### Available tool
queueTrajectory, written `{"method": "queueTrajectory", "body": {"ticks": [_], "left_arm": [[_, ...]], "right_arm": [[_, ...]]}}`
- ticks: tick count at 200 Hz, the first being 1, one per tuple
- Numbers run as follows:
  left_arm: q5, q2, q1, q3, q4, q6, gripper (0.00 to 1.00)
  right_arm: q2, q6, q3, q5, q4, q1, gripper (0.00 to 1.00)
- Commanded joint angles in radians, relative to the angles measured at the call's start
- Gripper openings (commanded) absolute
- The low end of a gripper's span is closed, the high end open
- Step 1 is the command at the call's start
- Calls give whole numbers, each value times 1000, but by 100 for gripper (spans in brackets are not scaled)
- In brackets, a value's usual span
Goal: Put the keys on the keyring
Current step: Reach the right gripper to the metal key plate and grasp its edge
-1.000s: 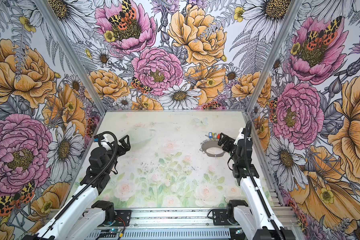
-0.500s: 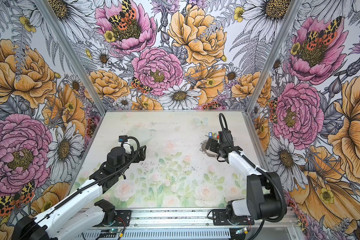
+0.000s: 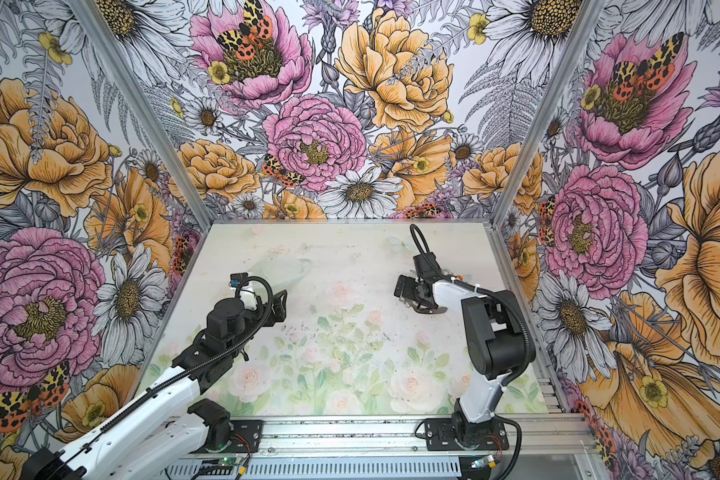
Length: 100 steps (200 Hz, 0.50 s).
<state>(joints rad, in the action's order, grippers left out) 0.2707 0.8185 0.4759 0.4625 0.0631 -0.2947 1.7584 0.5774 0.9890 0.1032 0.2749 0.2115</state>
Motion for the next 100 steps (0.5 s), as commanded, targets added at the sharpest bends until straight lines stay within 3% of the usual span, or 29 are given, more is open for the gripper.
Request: {"method": "queueTrajectory", "body": {"ticks": [1, 37, 100], "left_arm": [[27, 9, 4, -13, -16, 19, 99], [43, 7, 4, -16, -20, 19, 99], [128, -69, 0, -44, -12, 12, 99]], "right_arm": [[37, 27, 8, 20, 7, 24, 99], [31, 55, -17, 65, 7, 124, 99], [84, 133, 67, 123, 21, 444, 100]]}}
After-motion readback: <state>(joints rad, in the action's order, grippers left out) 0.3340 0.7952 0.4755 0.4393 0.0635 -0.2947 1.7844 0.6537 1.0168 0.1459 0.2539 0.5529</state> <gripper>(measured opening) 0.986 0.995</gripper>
